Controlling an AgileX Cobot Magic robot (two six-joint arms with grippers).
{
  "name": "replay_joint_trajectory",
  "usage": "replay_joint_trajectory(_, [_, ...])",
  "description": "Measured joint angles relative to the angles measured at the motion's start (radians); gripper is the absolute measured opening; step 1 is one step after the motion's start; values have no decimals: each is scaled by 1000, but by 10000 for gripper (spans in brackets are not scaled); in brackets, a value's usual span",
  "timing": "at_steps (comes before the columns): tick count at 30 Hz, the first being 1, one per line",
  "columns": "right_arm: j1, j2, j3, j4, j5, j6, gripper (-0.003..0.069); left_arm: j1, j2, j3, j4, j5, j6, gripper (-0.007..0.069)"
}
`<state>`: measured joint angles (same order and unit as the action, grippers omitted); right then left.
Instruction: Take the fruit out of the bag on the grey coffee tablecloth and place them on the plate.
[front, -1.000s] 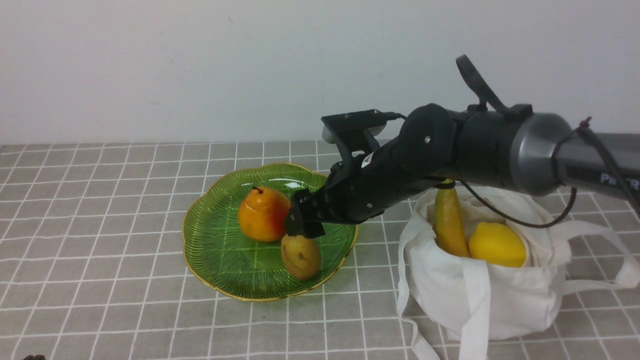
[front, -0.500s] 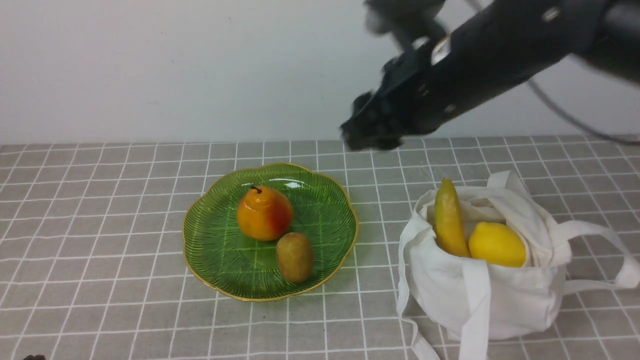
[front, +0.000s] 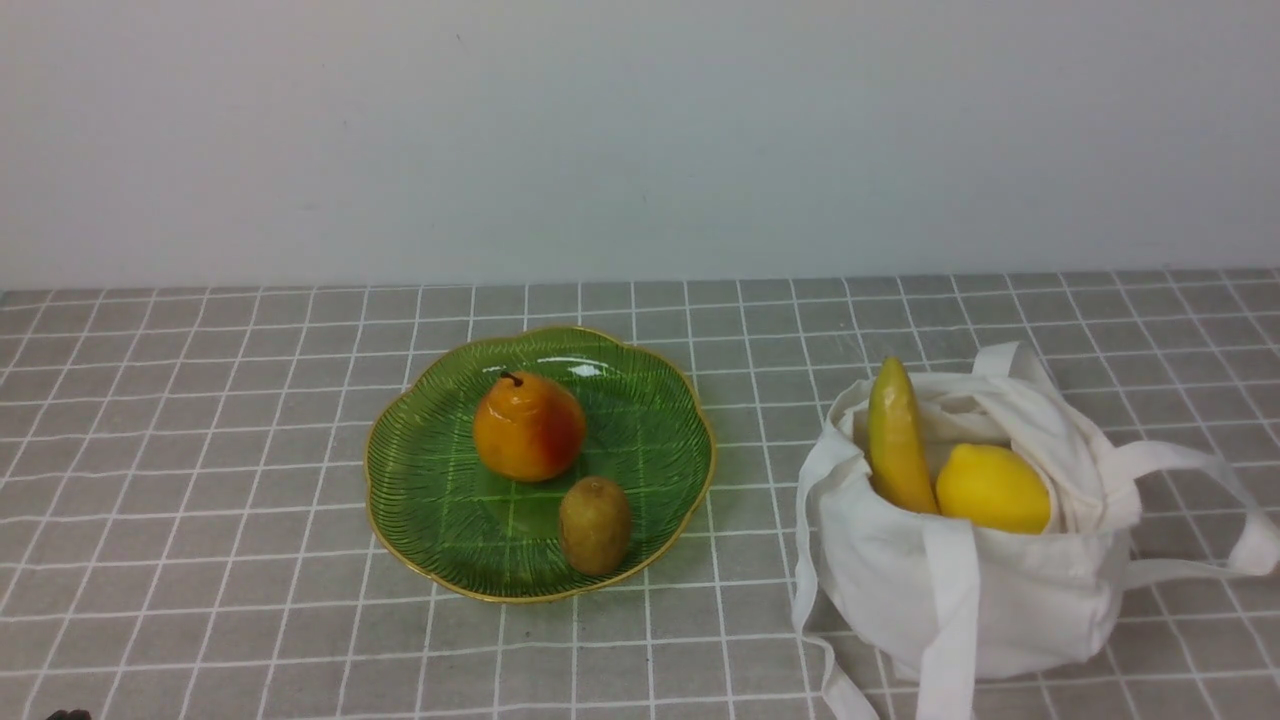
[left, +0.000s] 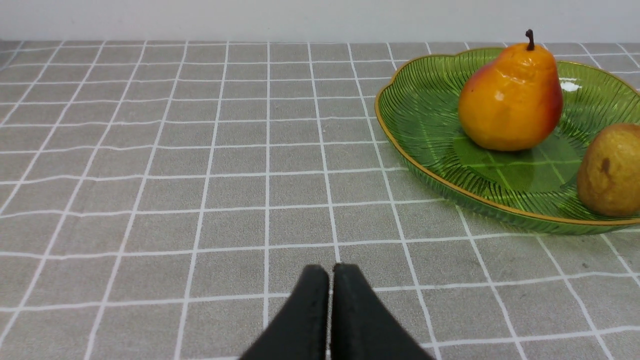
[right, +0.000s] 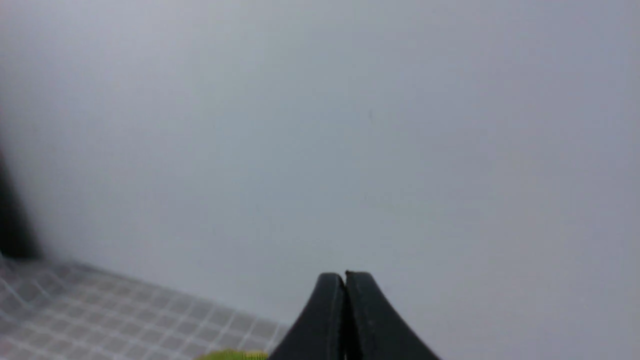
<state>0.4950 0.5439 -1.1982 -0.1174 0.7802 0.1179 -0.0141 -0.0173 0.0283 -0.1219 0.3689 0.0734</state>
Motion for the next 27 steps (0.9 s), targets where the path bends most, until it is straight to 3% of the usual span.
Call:
replay_joint_trajectory(5, [0,-394,388,-36,-271,40,-13,0,0,0,0,0,0,-8])
replay_joint_trajectory(11, [0,-562,634,-36,-355,158,-13,0,0,0,0,0,0,-8])
replay_joint_trajectory(20, [0,-562,677,83,-359,193,-13,0,0,0,0,0,0,-8])
replay_joint_trajectory(27, [0,-562,678,14,-361,161,-13,0,0,0,0,0,0,-8])
